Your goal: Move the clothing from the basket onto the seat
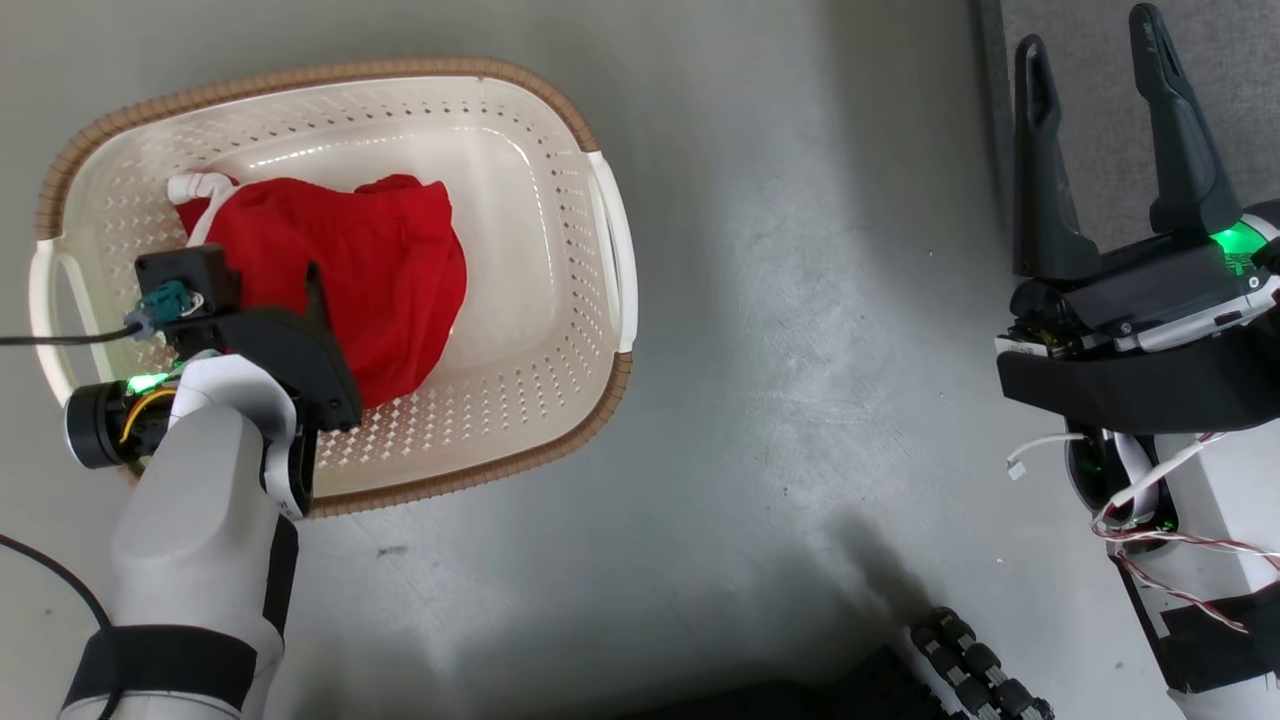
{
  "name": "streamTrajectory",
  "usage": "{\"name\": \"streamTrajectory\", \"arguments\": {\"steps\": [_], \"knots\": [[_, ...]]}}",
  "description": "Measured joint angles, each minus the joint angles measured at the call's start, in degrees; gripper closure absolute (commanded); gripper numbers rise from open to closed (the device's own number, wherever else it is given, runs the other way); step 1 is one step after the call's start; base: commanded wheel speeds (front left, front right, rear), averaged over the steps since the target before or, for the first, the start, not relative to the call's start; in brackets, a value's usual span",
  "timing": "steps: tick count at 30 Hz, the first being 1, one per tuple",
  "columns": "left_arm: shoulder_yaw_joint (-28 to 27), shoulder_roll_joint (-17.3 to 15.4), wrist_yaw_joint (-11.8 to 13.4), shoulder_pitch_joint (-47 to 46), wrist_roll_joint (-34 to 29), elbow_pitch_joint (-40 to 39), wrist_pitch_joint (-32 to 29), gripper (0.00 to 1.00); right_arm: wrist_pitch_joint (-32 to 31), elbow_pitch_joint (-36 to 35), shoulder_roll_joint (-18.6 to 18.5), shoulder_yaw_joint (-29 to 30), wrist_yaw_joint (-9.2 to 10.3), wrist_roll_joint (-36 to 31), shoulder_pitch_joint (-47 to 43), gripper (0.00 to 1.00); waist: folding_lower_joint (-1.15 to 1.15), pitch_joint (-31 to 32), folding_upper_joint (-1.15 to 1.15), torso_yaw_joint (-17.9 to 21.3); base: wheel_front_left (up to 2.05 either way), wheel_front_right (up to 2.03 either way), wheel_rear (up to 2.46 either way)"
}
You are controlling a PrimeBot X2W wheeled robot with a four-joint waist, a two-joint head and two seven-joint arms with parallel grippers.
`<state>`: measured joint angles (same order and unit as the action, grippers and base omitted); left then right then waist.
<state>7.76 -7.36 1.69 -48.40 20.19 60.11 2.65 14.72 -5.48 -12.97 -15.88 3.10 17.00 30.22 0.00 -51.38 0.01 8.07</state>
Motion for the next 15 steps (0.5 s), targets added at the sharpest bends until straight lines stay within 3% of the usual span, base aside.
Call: {"name": "streamTrajectory", "arguments": {"steps": [15], "knots": [[2.2,-1.9,0.8,-4.5,-2.3,4.4,-3.6,0.00,0.0,-0.6,2.3,-1.2,-0.08,0.0,1.1,0.00,0.00,-3.5,0.00,1.9,0.00,0.00,0.00]]}}
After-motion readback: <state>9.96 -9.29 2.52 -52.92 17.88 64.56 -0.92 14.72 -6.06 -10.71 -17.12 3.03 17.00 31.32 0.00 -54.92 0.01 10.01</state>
